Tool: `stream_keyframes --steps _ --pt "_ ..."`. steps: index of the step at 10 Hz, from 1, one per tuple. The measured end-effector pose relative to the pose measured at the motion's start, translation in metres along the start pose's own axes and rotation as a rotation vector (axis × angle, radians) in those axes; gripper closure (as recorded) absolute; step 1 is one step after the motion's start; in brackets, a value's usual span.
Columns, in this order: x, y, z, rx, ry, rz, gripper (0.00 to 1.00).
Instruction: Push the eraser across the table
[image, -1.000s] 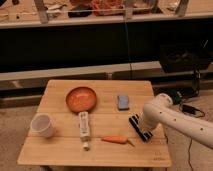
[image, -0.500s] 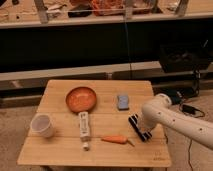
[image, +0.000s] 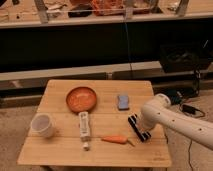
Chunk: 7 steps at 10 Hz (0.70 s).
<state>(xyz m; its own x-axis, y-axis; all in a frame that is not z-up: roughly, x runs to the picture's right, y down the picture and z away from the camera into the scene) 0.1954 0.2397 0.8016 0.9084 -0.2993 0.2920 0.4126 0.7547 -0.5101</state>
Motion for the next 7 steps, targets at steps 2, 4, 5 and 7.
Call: stream_keyframes --steps 2,4,5,7 --pt "-0.0010 0.0001 -0.0006 0.000 -0.002 0.001 0.99" --pt "-0.0013 0.0003 -0.0007 0.000 -0.002 0.000 0.99" --pt "-0.0027 0.0004 -0.0004 0.000 -0.002 -0.003 0.99" --pt "-0.0085 -0.0006 0.0001 0.008 -0.004 -0.010 0.99"
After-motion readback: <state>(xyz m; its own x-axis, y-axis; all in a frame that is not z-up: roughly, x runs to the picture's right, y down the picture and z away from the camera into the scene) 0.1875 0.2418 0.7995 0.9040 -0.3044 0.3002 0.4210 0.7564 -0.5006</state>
